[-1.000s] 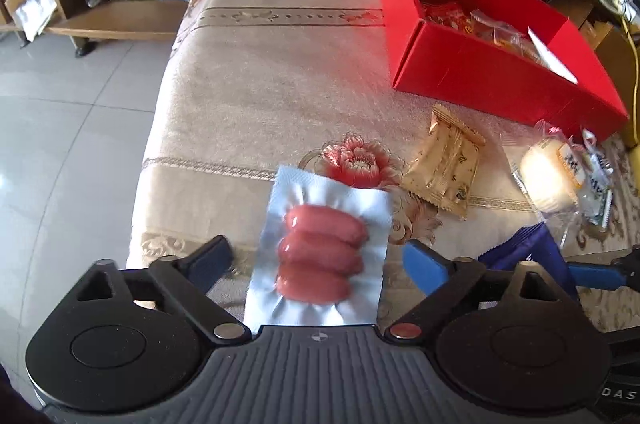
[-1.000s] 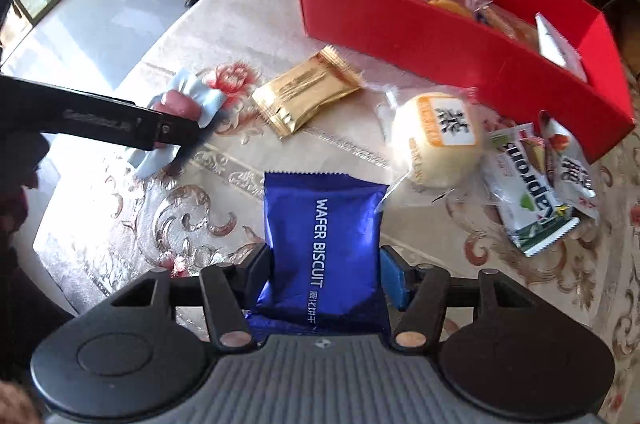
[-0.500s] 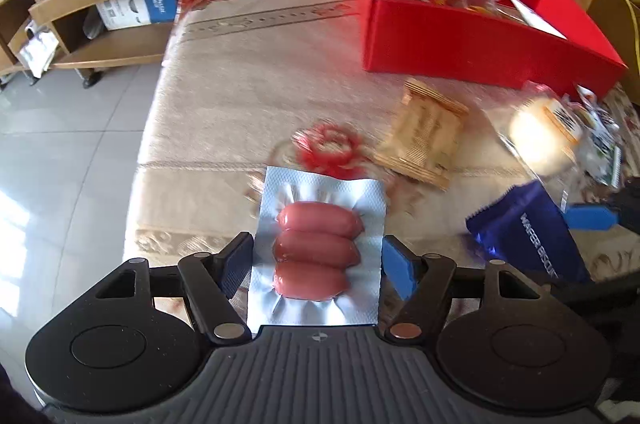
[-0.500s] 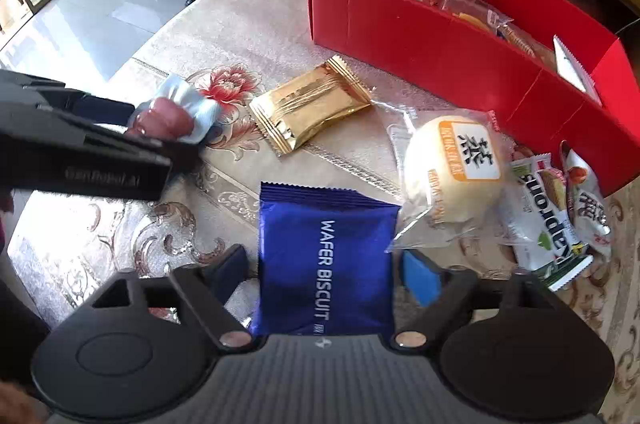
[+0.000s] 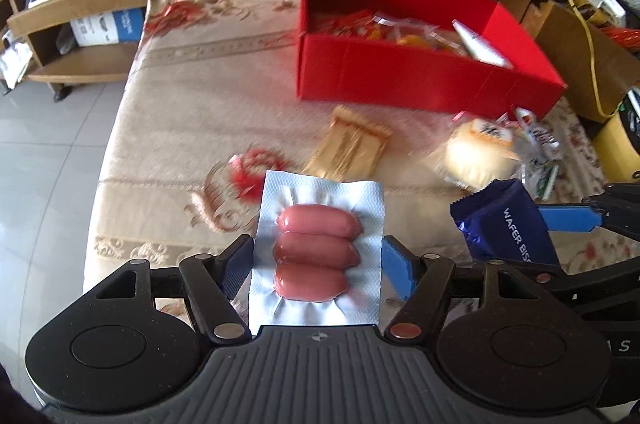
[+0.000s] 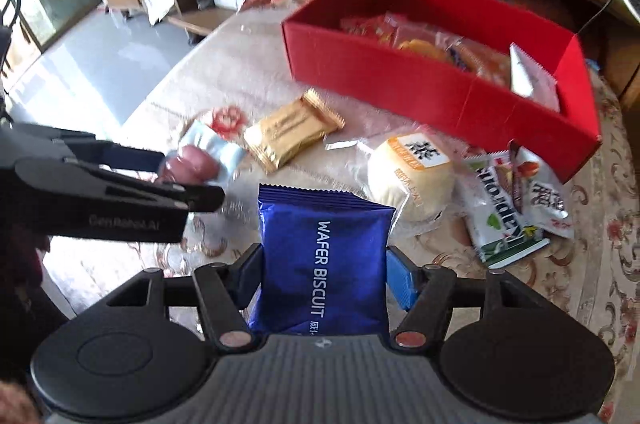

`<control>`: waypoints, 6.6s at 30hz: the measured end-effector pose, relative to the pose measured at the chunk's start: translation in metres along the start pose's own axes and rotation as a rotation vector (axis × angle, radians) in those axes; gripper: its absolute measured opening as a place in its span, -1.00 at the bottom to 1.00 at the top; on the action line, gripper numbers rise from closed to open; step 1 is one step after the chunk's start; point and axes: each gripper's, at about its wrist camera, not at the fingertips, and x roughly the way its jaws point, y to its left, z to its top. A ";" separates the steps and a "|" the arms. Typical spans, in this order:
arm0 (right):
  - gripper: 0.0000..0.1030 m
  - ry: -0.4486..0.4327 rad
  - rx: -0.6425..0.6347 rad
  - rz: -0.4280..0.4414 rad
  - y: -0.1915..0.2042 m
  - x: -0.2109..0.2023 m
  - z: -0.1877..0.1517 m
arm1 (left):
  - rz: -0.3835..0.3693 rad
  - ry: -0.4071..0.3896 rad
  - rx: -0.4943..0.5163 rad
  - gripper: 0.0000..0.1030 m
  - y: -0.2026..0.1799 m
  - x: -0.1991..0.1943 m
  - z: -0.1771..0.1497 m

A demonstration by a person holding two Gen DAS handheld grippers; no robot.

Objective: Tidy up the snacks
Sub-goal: 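Lift the sausage pack and wafer biscuit over the red box with both grippers, then lower both packs into the red box and open both grippers, then grasp the gold packet with the left gripper while the right approaches the round bun pack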

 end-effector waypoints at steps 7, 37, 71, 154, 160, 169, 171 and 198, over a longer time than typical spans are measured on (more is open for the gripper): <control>0.19 -0.060 0.048 0.021 -0.011 -0.018 0.008 | -0.029 -0.057 0.019 0.45 -0.016 -0.011 0.013; 0.19 -0.242 0.204 -0.046 -0.077 -0.042 0.073 | -0.049 -0.181 0.050 0.45 -0.053 0.003 0.102; 0.19 -0.228 0.144 -0.223 -0.112 0.004 0.119 | 0.020 -0.133 0.062 0.45 -0.062 0.063 0.153; 0.35 -0.103 0.091 -0.168 -0.080 -0.007 0.059 | 0.012 0.095 0.170 0.34 -0.037 0.087 0.074; 0.35 -0.086 0.105 -0.137 -0.081 -0.007 0.058 | -0.031 0.094 0.126 -0.06 -0.028 0.073 0.068; 0.35 -0.035 0.109 -0.106 -0.075 0.001 0.048 | -0.067 0.104 0.124 -0.09 -0.019 0.047 0.040; 0.35 -0.026 0.108 -0.098 -0.073 0.002 0.047 | -0.081 0.110 0.137 -0.08 -0.027 0.045 0.036; 0.07 0.087 -0.046 -0.094 -0.045 0.045 0.040 | -0.070 0.126 0.202 0.18 -0.036 0.045 0.021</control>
